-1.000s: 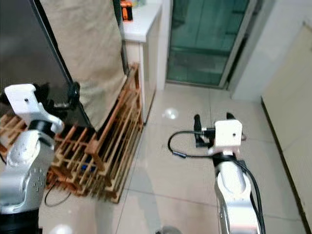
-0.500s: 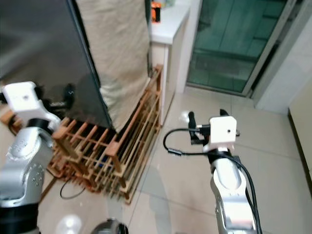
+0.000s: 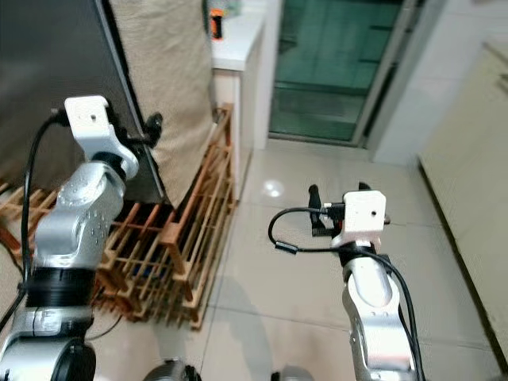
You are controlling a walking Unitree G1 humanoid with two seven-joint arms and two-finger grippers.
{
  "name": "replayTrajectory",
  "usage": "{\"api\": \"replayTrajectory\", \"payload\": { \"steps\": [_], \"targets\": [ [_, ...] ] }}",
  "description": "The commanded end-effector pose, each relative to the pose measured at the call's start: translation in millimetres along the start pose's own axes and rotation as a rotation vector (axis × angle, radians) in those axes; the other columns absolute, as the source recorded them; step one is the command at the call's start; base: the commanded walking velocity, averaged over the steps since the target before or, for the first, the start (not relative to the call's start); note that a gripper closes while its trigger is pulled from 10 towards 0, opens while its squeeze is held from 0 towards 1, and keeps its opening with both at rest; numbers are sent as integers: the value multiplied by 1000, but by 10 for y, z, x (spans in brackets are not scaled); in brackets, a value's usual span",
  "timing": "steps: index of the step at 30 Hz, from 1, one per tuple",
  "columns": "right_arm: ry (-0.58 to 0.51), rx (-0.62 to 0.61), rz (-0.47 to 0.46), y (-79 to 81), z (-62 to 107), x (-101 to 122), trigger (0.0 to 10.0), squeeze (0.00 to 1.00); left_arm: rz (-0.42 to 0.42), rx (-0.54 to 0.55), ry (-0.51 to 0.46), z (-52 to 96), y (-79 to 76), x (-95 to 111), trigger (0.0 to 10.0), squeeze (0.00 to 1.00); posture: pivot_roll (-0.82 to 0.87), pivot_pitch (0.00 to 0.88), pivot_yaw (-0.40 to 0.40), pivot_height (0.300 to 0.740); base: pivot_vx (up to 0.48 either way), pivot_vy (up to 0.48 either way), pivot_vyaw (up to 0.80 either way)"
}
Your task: Restocking fridge
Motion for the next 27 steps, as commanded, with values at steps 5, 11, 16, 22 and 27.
{"api": "replayTrajectory", "payload": {
  "steps": [5,11,16,22,27],
  "targets": [
    [17,-15,12,-58,15,-46,10000,0,15,-5,-57,-104,-26,127,10000,0,-179,17,33,706,0,0,0],
    [18,-17,20,-68,22,-57,10000,0,42,-53,-44,-154,-161,59,10000,0,-185,15,35,706,0,0,0],
    [21,-20,21,-60,24,-73,10000,0,35,-36,-39,-240,-187,1,10000,0,-189,8,41,706,0,0,0],
    [23,-18,23,-47,41,-84,10000,0,46,16,-51,-314,-158,-13,10000,0,-199,10,45,706,0,0,0],
    [30,-27,28,-74,75,-103,10000,0,48,60,-50,-353,-142,-50,10000,0,-211,20,49,706,0,0,0]
  ]
}}
Point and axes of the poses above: a point about 5 cm out from each wrist's last joint towards the gripper, its own z axis pointing back from the gripper into the wrist, its own x axis along the axis of the wrist's last joint, y = z × x, the point moved 2 cm from there along -z, pointing out of the wrist towards the gripper, and after that the axes turned 13 degrees about z, right-handed, at the moved point
